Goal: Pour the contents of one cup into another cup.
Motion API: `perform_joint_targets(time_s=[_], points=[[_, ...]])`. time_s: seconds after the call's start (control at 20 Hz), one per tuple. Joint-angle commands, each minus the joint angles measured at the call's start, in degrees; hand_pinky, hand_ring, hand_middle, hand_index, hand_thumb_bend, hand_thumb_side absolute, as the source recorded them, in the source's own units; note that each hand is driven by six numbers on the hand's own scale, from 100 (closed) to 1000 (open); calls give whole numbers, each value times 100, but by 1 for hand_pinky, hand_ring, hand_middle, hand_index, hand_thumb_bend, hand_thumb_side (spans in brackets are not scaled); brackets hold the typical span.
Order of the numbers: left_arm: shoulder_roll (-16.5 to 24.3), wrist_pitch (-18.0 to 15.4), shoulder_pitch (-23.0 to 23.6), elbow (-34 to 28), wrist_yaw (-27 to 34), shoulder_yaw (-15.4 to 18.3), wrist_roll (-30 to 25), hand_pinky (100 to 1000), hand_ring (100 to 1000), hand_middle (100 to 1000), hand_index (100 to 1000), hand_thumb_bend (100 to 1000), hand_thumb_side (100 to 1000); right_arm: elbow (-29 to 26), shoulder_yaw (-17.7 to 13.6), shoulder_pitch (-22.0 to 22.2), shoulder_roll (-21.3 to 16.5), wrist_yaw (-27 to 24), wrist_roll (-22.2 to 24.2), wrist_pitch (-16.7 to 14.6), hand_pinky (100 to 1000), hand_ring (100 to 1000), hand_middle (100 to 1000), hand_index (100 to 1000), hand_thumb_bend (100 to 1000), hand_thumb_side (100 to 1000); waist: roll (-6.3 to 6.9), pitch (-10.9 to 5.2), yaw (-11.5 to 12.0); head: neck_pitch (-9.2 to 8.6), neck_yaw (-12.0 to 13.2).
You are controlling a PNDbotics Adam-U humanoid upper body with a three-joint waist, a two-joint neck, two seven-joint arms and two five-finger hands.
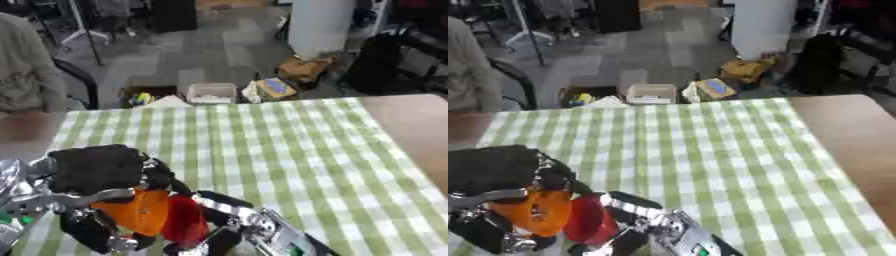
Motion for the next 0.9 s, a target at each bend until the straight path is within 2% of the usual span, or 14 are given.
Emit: perform_joint_targets(time_s=[0.05, 0.9], points=[[104, 19, -166, -53, -59, 15, -74, 312, 357, 562, 880, 224, 100, -56, -38, -62, -32, -72, 14, 6, 457, 593, 286, 846, 100, 100, 9, -111, -4, -77, -13], [5, -138, -260, 50, -378, -63, -481, 305, 344, 564, 883, 244, 100, -52, -38, -59, -7, -83, 24, 16, 454, 593, 285, 845, 100, 100, 18, -106, -35, -91, -5]])
